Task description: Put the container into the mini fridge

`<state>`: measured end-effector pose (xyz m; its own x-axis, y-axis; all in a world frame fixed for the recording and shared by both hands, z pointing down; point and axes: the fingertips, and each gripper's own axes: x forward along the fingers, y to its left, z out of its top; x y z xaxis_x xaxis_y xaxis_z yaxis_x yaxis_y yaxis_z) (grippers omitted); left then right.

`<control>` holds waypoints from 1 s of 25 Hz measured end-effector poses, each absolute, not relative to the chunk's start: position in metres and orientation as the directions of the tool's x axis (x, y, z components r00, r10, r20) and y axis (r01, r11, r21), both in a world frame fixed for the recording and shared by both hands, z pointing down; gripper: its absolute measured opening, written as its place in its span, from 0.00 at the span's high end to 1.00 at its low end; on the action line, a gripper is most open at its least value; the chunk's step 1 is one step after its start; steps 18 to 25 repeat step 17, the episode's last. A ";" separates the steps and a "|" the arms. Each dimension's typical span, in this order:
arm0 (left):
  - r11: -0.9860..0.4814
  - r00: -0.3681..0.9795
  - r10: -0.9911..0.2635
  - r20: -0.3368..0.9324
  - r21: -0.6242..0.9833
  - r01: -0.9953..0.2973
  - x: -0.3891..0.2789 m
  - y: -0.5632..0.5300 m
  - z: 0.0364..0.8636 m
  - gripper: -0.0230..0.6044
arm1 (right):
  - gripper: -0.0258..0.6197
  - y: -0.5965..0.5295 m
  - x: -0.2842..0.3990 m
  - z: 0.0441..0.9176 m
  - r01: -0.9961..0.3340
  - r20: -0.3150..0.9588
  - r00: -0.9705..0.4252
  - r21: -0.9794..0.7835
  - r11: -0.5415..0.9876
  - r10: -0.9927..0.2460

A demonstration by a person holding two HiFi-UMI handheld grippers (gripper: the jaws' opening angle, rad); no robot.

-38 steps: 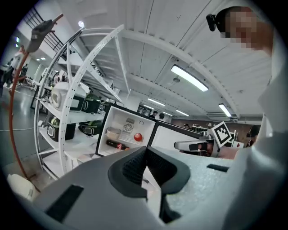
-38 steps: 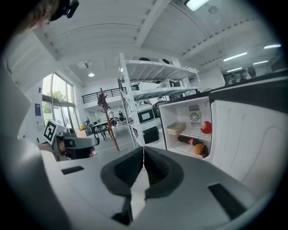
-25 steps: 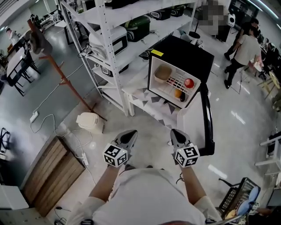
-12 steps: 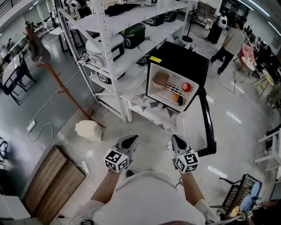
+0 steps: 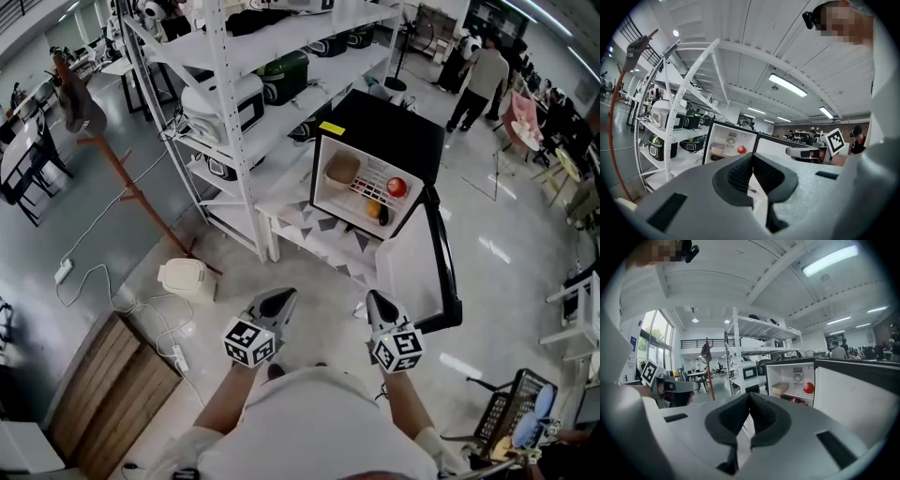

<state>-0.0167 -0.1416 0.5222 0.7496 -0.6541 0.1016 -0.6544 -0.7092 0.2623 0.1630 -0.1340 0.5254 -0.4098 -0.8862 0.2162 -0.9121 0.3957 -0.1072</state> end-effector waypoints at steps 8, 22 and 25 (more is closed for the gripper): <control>-0.714 0.755 -0.648 0.097 0.267 -0.647 -0.017 -0.146 0.521 0.96 | 0.95 -0.137 0.161 0.526 -0.918 0.226 -0.397 -0.095 0.386 -0.890; -0.716 0.757 -0.646 0.098 0.265 -0.646 -0.022 -0.152 0.522 0.96 | 0.95 -0.141 0.159 0.526 -0.921 0.228 -0.388 -0.092 0.378 -0.893; -0.716 0.757 -0.646 0.098 0.265 -0.646 -0.022 -0.152 0.522 0.96 | 0.95 -0.141 0.159 0.526 -0.921 0.228 -0.388 -0.092 0.378 -0.893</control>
